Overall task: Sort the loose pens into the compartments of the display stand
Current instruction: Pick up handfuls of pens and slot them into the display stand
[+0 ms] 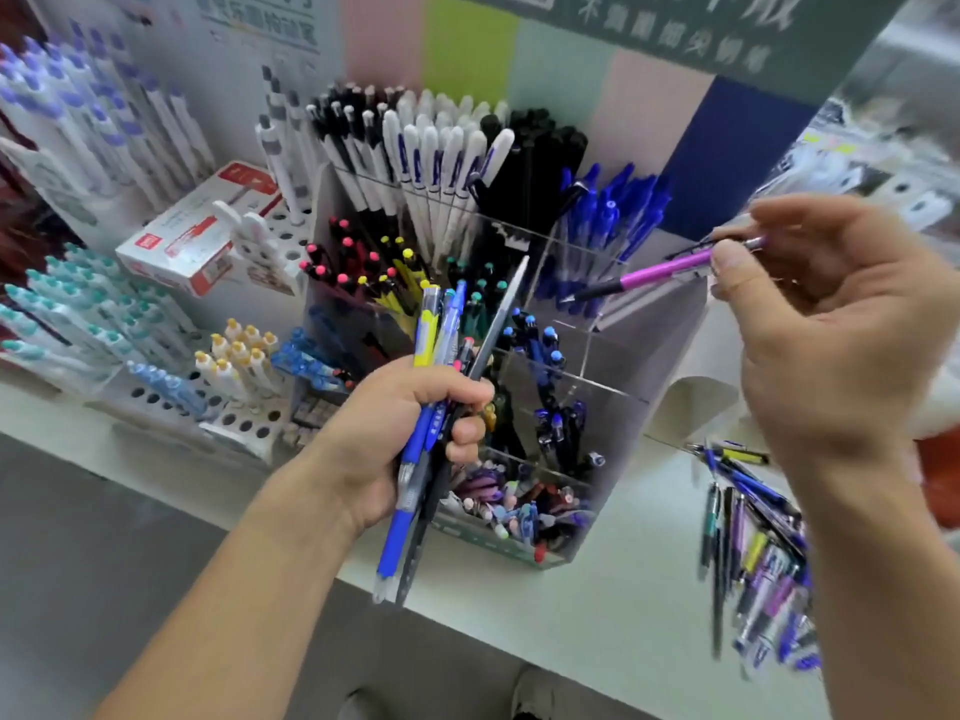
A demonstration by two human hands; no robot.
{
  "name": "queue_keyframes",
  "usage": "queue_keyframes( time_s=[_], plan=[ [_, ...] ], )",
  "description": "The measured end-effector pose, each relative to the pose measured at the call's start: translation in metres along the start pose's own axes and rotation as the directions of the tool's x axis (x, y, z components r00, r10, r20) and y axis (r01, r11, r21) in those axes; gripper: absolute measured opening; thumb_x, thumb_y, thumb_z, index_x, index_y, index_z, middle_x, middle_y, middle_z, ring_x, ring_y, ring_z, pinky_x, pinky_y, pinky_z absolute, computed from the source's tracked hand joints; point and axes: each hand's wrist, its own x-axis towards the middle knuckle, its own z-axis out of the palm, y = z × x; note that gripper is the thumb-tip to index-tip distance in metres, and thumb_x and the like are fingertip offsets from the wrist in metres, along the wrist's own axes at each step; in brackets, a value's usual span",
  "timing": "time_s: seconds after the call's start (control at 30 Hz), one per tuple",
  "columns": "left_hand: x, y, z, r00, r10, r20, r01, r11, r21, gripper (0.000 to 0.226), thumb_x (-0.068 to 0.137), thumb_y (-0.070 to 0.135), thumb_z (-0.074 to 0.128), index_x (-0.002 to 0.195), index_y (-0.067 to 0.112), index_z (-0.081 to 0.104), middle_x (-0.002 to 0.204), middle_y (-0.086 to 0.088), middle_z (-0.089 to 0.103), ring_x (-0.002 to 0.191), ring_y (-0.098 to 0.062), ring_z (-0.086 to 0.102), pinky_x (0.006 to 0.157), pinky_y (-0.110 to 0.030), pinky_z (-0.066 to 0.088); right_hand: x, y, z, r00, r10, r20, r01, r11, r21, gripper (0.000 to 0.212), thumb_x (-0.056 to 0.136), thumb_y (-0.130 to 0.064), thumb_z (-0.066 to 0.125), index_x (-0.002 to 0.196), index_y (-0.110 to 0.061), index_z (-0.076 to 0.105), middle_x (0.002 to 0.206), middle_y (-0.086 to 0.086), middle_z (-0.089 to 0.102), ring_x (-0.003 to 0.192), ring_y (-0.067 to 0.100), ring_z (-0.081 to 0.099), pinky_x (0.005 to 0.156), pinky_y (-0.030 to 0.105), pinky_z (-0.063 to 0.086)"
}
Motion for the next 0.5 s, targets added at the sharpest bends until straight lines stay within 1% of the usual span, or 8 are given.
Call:
queue_keyframes(
  time_s=[0.1,0.17,0.23,0.3,0.33,0.4,0.43,0.5],
  plan=[
    [0.01,-0.003,0.012,1.0,-0.01,-0.008,0.011,0.999,0.036,0.047,0.066,-0.002,0.067,0.104,0.006,0.041,0.072,-0.008,0.04,0.046,-0.013,0.042,0.039,-0.02,0.036,0.006,0.001,-0.005,0.998,0.003,0.07,0.0,0.999,-0.042,0.015,0.088,-0.012,0.076,0.102,-0.008,0.072,0.092,0.002,0.076,0.083,0.016,0.074,0.078,0.037,0.061],
    [0.011,-0.006,0.013,0.999,-0.005,-0.034,0.008,0.995,0.095,0.045,0.065,-0.002,0.07,0.101,0.006,0.043,0.069,-0.008,0.041,0.046,-0.014,0.043,0.039,-0.021,0.036,0.007,0.002,-0.012,0.993,0.007,0.121,0.005,0.995,-0.098,0.01,0.087,-0.011,0.076,0.098,-0.012,0.073,0.089,-0.002,0.075,0.08,0.012,0.073,0.077,0.033,0.061],
    [0.008,-0.009,0.011,0.998,0.017,-0.063,-0.006,0.986,0.165,0.037,0.068,0.001,0.069,0.095,0.006,0.045,0.065,-0.007,0.042,0.045,-0.014,0.043,0.039,-0.021,0.036,0.005,0.002,-0.02,0.984,0.009,0.178,0.02,0.986,-0.164,0.009,0.087,-0.011,0.076,0.094,-0.016,0.074,0.086,-0.008,0.074,0.076,0.009,0.072,0.075,0.027,0.06],
    [0.002,-0.014,0.007,0.996,0.016,-0.091,0.002,0.98,0.197,0.024,0.078,-0.002,0.063,0.092,0.007,0.045,0.061,-0.005,0.043,0.044,-0.014,0.043,0.039,-0.022,0.036,-0.002,0.001,-0.025,0.973,0.017,0.232,0.031,0.979,-0.202,0.008,0.086,-0.012,0.078,0.092,-0.017,0.075,0.084,-0.012,0.073,0.073,0.007,0.071,0.072,0.022,0.058],
    [0.001,-0.017,0.004,0.994,0.011,-0.109,0.011,0.979,0.205,0.022,0.08,-0.003,0.062,0.091,0.007,0.045,0.061,-0.005,0.043,0.044,-0.014,0.044,0.039,-0.022,0.036,-0.005,0.0,-0.026,0.969,0.013,0.248,0.043,0.975,-0.217,0.008,0.085,-0.012,0.079,0.091,-0.017,0.075,0.083,-0.015,0.072,0.073,0.006,0.07,0.071,0.018,0.056],
    [-0.001,-0.023,0.0,0.988,0.008,-0.152,0.023,0.98,0.198,0.029,0.075,0.002,0.067,0.095,0.005,0.047,0.065,-0.007,0.046,0.046,-0.015,0.045,0.039,-0.022,0.037,-0.012,0.002,-0.025,0.964,0.005,0.265,0.063,0.967,-0.247,0.009,0.086,-0.012,0.078,0.09,-0.018,0.074,0.083,-0.02,0.069,0.073,0.003,0.068,0.069,0.013,0.053],
    [-0.001,-0.026,-0.001,0.985,0.002,-0.171,0.031,0.981,0.19,0.034,0.072,0.003,0.069,0.099,0.003,0.048,0.067,-0.008,0.048,0.047,-0.016,0.047,0.04,-0.022,0.038,-0.013,0.003,-0.025,0.967,0.003,0.256,0.066,0.963,-0.261,0.008,0.086,-0.012,0.078,0.091,-0.017,0.075,0.083,-0.02,0.069,0.073,0.003,0.068,0.069,0.013,0.054],
    [-0.001,-0.03,0.002,0.983,-0.008,-0.183,0.04,0.985,0.17,0.035,0.073,0.004,0.07,0.101,0.0,0.05,0.068,-0.009,0.052,0.048,-0.016,0.048,0.04,-0.021,0.04,-0.007,0.005,-0.024,0.979,-0.006,0.203,0.063,0.959,-0.275,0.007,0.087,-0.013,0.076,0.093,-0.016,0.075,0.082,-0.017,0.07,0.072,0.004,0.069,0.07,0.016,0.055]
  ],
)
